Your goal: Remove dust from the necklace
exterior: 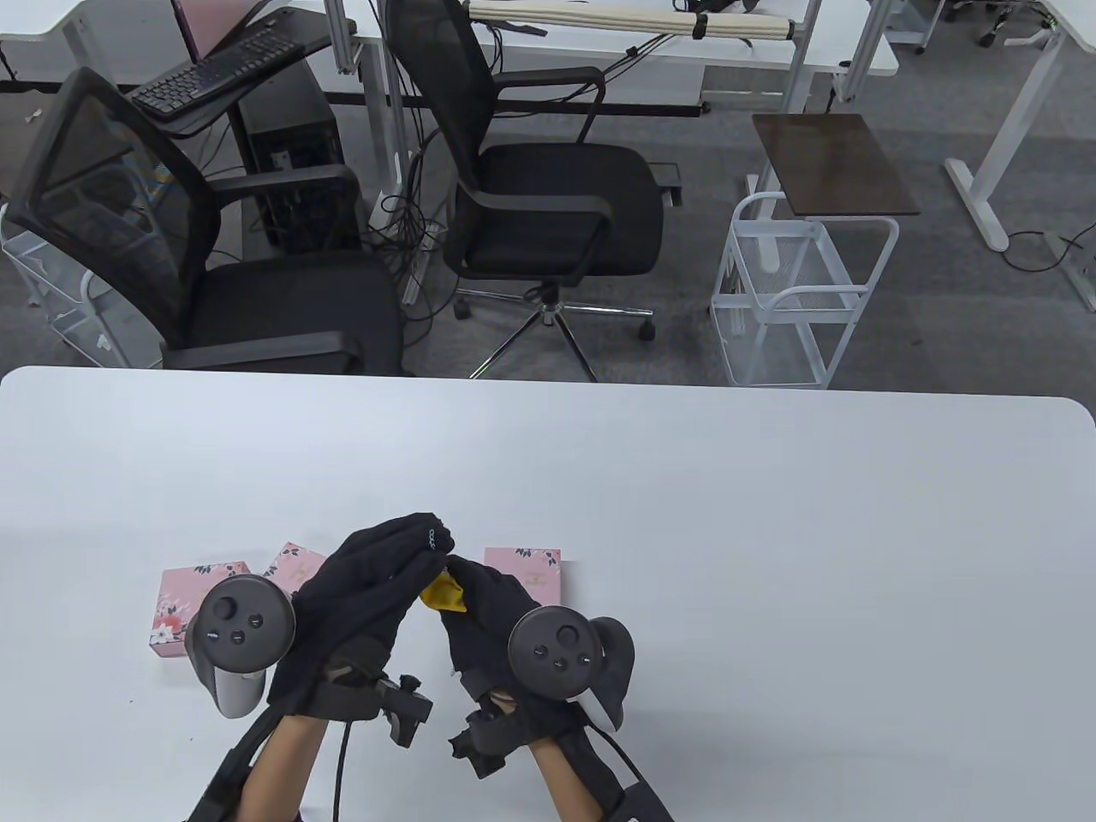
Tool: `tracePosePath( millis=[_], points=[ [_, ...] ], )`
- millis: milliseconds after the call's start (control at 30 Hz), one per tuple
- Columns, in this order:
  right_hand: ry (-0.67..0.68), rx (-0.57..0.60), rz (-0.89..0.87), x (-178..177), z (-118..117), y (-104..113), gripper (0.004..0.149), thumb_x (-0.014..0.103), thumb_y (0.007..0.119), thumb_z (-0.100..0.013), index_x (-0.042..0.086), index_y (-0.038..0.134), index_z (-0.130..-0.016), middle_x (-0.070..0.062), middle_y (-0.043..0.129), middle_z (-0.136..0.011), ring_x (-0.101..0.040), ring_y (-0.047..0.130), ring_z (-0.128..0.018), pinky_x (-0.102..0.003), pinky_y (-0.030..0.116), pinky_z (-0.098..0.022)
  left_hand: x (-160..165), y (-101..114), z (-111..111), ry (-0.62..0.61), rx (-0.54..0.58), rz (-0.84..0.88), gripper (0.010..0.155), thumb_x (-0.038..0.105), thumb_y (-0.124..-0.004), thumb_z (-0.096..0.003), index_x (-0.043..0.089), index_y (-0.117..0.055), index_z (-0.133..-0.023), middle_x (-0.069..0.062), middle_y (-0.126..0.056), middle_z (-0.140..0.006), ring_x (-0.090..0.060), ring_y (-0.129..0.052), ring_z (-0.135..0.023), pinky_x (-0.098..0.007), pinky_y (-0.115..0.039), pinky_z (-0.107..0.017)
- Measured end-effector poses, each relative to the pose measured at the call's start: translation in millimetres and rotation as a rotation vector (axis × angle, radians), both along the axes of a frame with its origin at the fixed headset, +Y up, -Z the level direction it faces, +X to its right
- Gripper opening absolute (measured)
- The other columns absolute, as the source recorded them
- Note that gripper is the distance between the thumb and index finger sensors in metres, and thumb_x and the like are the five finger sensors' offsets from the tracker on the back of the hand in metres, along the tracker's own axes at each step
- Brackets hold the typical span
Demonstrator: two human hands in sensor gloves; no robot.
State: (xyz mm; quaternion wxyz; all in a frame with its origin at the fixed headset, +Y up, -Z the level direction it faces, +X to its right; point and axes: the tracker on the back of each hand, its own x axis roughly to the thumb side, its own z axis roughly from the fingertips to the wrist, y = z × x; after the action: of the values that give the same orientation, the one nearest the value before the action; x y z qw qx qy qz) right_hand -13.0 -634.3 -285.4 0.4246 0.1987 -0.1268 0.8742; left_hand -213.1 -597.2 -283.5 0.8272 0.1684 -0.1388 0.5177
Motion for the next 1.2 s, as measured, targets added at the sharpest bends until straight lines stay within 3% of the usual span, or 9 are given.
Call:
tracePosePath(
  millis=[167, 333, 467, 633, 733, 800, 933, 1100, 1200],
  points=[
    [-0.053, 0.039, 0.029, -0.5, 0.0, -3.4, 0.038, 0.033, 0.075, -0.063, 0.009, 0.081, -0.093, -0.021, 0.094, -0.078, -0.037, 0.096, -0.056, -0.048, 0.082, -0.047, 0.2, 0.5, 1.0, 0.011, 0.018, 0.002, 0.036, 0.044, -0.088, -0.0531, 0.031, -0.093, -0.087, -0.001, -0.096, -0.093, -0.027, -0.088, -0.084, -0.045, -0.079, -0.060],
    [-0.018, 0.020, 0.039, -2.1, -1.0, -4.8, 0.038, 0.026, 0.076, -0.062, 0.009, 0.077, -0.097, -0.023, 0.088, -0.088, -0.042, 0.093, -0.067, -0.051, 0.079, -0.052, -1.0, 1.2, 1.3, 0.004, 0.028, 0.016, 0.037, 0.044, -0.088, -0.0535, 0.031, -0.092, -0.087, 0.001, -0.102, -0.085, -0.024, -0.093, -0.077, -0.043, -0.083, -0.056],
    [-0.066, 0.055, 0.038, -1.6, -0.8, -7.7, 0.038, 0.035, 0.075, -0.063, 0.009, 0.083, -0.090, -0.019, 0.096, -0.075, -0.035, 0.098, -0.053, -0.047, 0.083, -0.046, -1.2, 2.2, 2.2, 0.001, 0.038, 0.037, 0.037, 0.044, -0.088, -0.0537, 0.030, -0.092, -0.088, 0.001, -0.103, -0.083, -0.023, -0.095, -0.075, -0.043, -0.084, -0.055],
    [-0.001, 0.007, 0.054, -5.9, -2.3, -10.2, 0.039, 0.025, 0.075, -0.062, 0.010, 0.076, -0.098, -0.022, 0.086, -0.091, -0.042, 0.092, -0.070, -0.052, 0.078, -0.054, -2.4, 3.6, 3.9, 0.010, 0.058, 0.036, 0.037, 0.044, -0.087, -0.0536, 0.030, -0.092, -0.088, 0.001, -0.103, -0.083, -0.023, -0.094, -0.076, -0.043, -0.084, -0.055],
    [-0.040, 0.026, 0.062, -5.6, -2.7, -14.3, 0.038, 0.032, 0.077, -0.062, 0.011, 0.080, -0.094, -0.019, 0.092, -0.082, -0.036, 0.096, -0.060, -0.048, 0.082, -0.050, -3.8, 5.8, 5.6, 0.009, 0.069, 0.047, 0.037, 0.044, -0.087, -0.0537, 0.030, -0.092, -0.088, 0.001, -0.102, -0.084, -0.023, -0.094, -0.076, -0.043, -0.083, -0.055],
    [-0.044, 0.011, 0.035, -6.7, -3.7, -18.1, 0.039, 0.034, 0.073, -0.064, 0.009, 0.080, -0.092, -0.018, 0.095, -0.076, -0.034, 0.098, -0.054, -0.047, 0.083, -0.047, -4.8, 7.2, 6.9, 0.010, 0.074, 0.050, 0.037, 0.044, -0.087, -0.0538, 0.031, -0.092, -0.088, 0.001, -0.102, -0.084, -0.023, -0.094, -0.076, -0.042, -0.084, -0.055],
    [0.006, 0.016, 0.104, -11.6, -4.3, -20.1, 0.039, 0.026, 0.072, -0.063, 0.011, 0.075, -0.099, -0.021, 0.087, -0.090, -0.041, 0.092, -0.069, -0.052, 0.078, -0.056, -7.0, 9.4, 8.4, 0.010, 0.081, 0.063, 0.037, 0.044, -0.087, -0.0538, 0.030, -0.092, -0.088, 0.001, -0.103, -0.083, -0.022, -0.095, -0.074, -0.041, -0.084, -0.053],
    [-0.014, -0.008, 0.083, -14.4, -5.3, -28.4, 0.038, 0.034, 0.073, -0.064, 0.010, 0.079, -0.093, -0.017, 0.095, -0.076, -0.034, 0.098, -0.055, -0.047, 0.083, -0.049, -10.8, 12.3, 10.2, 0.011, 0.096, 0.082, 0.037, 0.044, -0.087, -0.0538, 0.030, -0.092, -0.088, 0.001, -0.103, -0.082, -0.022, -0.095, -0.074, -0.041, -0.084, -0.053],
    [0.017, -0.028, 0.114, -18.2, -6.6, -33.0, 0.038, 0.030, 0.071, -0.064, 0.011, 0.076, -0.097, -0.018, 0.091, -0.084, -0.038, 0.095, -0.063, -0.050, 0.080, -0.053, -13.0, 13.4, 11.0, 0.011, 0.098, 0.091, 0.037, 0.044, -0.087, -0.0538, 0.031, -0.092, -0.088, 0.001, -0.103, -0.083, -0.022, -0.095, -0.074, -0.041, -0.084, -0.053]
  ],
)
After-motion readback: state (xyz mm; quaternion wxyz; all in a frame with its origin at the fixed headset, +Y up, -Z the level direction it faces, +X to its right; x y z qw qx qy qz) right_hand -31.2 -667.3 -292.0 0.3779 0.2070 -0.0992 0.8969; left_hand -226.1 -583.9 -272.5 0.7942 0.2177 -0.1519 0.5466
